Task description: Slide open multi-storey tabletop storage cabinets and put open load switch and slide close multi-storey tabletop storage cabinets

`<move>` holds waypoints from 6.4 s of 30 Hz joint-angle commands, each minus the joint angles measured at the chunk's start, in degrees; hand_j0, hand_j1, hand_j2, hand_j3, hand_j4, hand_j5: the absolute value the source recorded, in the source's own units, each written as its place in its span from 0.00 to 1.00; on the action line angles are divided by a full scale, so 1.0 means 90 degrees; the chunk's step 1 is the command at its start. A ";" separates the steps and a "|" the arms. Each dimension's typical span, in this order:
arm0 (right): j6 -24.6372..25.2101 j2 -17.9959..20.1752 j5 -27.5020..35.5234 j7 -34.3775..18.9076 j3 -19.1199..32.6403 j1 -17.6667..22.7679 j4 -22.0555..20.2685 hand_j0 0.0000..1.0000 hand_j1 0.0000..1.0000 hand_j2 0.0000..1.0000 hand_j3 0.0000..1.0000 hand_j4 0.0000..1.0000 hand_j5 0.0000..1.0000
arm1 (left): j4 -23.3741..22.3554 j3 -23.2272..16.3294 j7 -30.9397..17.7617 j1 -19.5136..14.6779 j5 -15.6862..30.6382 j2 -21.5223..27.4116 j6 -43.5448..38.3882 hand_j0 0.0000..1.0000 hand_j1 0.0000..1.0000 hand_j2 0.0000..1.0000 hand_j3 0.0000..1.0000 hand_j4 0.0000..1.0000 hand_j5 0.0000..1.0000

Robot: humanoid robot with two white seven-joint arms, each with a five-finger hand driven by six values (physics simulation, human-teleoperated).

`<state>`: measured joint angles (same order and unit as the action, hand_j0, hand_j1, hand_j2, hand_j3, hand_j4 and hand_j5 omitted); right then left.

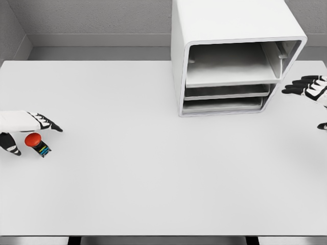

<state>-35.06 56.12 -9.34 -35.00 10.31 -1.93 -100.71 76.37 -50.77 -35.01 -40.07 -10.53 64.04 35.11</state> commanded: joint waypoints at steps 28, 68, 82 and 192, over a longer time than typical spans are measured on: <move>0.0418 -0.1069 -0.0690 0.0000 -0.3890 -0.3545 0.1092 1.00 1.00 1.00 1.00 1.00 1.00 | 0.0001 0.0006 0.0001 0.0009 0.0028 0.0003 -0.0012 1.00 1.00 1.00 1.00 1.00 1.00; 0.0663 -0.0200 -0.1178 0.0000 -0.4535 -0.3477 0.0692 1.00 1.00 1.00 1.00 1.00 1.00 | 0.0001 0.0016 0.0001 0.0009 0.0028 0.0003 -0.0012 1.00 1.00 1.00 1.00 1.00 1.00; 0.0331 0.0093 -0.1149 0.0000 -0.3812 -0.2755 0.0340 1.00 1.00 1.00 1.00 1.00 1.00 | -0.0009 0.0016 0.0001 0.0009 0.0028 0.0003 -0.0012 1.00 1.00 1.00 1.00 1.00 1.00; 0.0006 0.1245 0.1361 0.0000 -0.0590 -0.1026 0.0018 1.00 1.00 1.00 1.00 1.00 1.00 | 0.0743 -0.0053 0.0001 0.0106 0.0047 0.0316 -0.0012 0.55 0.55 0.55 0.55 0.55 0.55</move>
<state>-35.17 66.60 1.55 -35.02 2.58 -9.18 -100.62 82.92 -51.27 -35.02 -39.09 -10.39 66.79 35.14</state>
